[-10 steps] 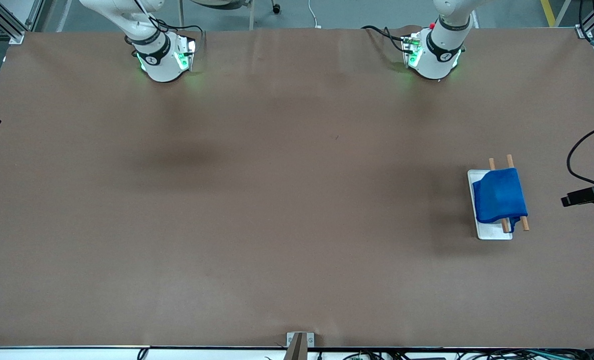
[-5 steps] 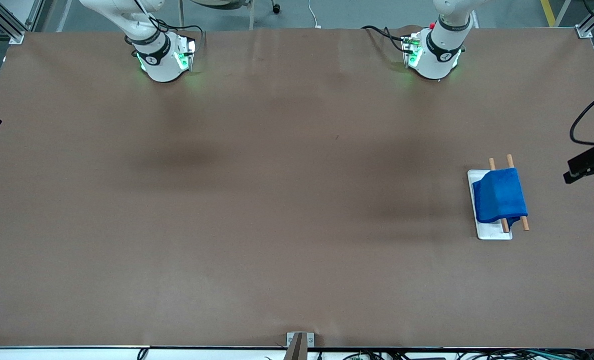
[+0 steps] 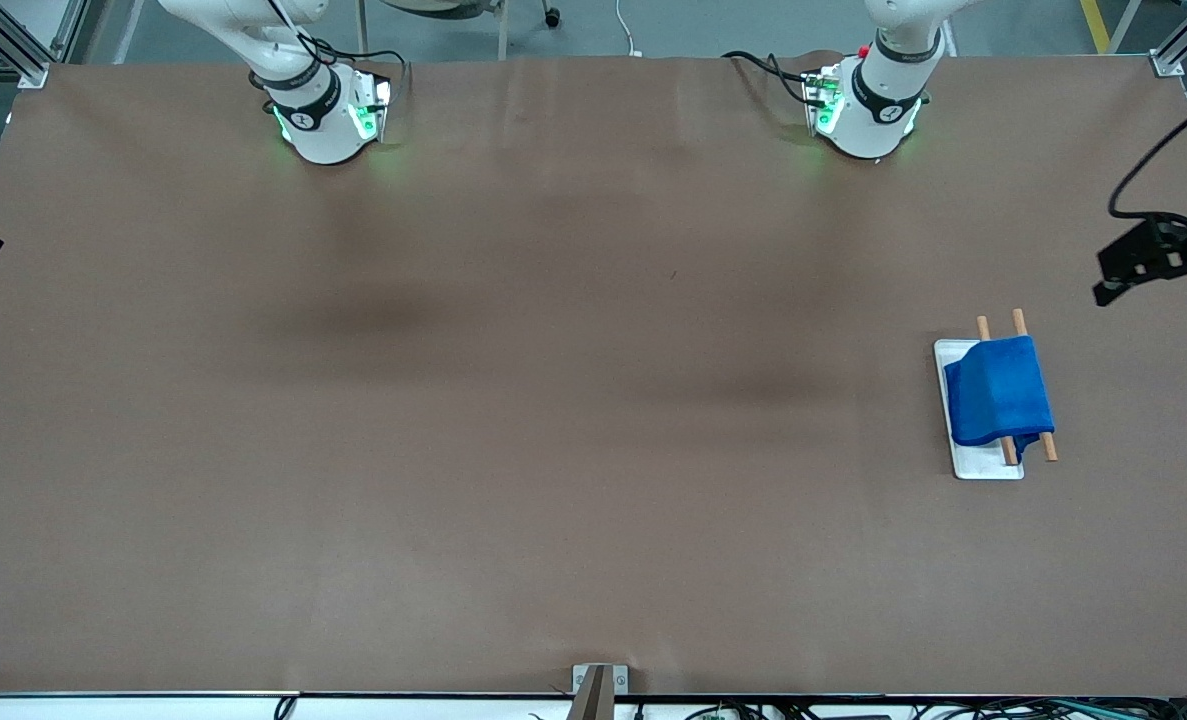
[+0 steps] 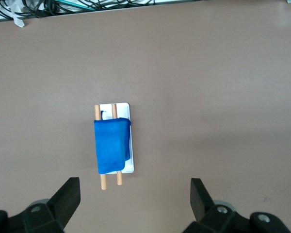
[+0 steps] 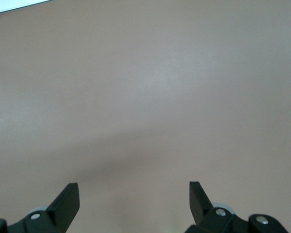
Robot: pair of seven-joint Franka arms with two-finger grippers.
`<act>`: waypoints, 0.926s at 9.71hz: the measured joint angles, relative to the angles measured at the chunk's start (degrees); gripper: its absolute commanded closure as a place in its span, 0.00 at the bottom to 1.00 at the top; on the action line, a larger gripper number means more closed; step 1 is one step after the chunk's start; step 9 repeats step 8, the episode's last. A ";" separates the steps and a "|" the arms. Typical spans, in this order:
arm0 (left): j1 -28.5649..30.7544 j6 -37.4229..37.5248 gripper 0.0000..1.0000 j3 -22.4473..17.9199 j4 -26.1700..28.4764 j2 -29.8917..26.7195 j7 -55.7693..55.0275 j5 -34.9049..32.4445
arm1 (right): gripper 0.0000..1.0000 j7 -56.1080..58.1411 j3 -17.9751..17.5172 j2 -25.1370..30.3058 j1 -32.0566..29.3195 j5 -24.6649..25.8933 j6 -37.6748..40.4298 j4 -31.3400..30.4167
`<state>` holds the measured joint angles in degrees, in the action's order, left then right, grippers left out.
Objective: Right arm passes towel to left arm to hang
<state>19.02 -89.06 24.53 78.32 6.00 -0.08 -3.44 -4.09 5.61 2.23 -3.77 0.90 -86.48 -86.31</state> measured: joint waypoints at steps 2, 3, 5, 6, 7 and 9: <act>-10.01 0.57 0.00 -9.27 6.17 -4.73 -1.46 3.49 | 0.00 0.00 0.00 0.00 0.00 0.00 0.00 0.00; -13.72 0.64 0.00 -13.28 9.89 -7.78 -1.56 4.15 | 0.00 0.00 0.01 0.00 -0.01 0.00 0.00 0.00; -17.74 0.64 0.00 -18.00 14.49 -12.28 -1.56 4.87 | 0.00 0.00 0.01 -0.01 -0.01 0.00 0.01 0.00; -18.31 0.64 0.00 -18.23 15.23 -13.22 -1.56 4.87 | 0.00 0.00 0.01 -0.01 -0.01 0.00 0.01 0.00; -18.62 0.56 0.00 -18.22 15.28 -13.40 -1.53 4.87 | 0.00 0.00 0.01 -0.01 -0.01 0.00 0.01 0.00; -18.73 0.45 0.00 -18.22 15.25 -13.34 -1.47 4.87 | 0.00 0.00 0.01 -0.01 -0.01 0.00 0.01 0.00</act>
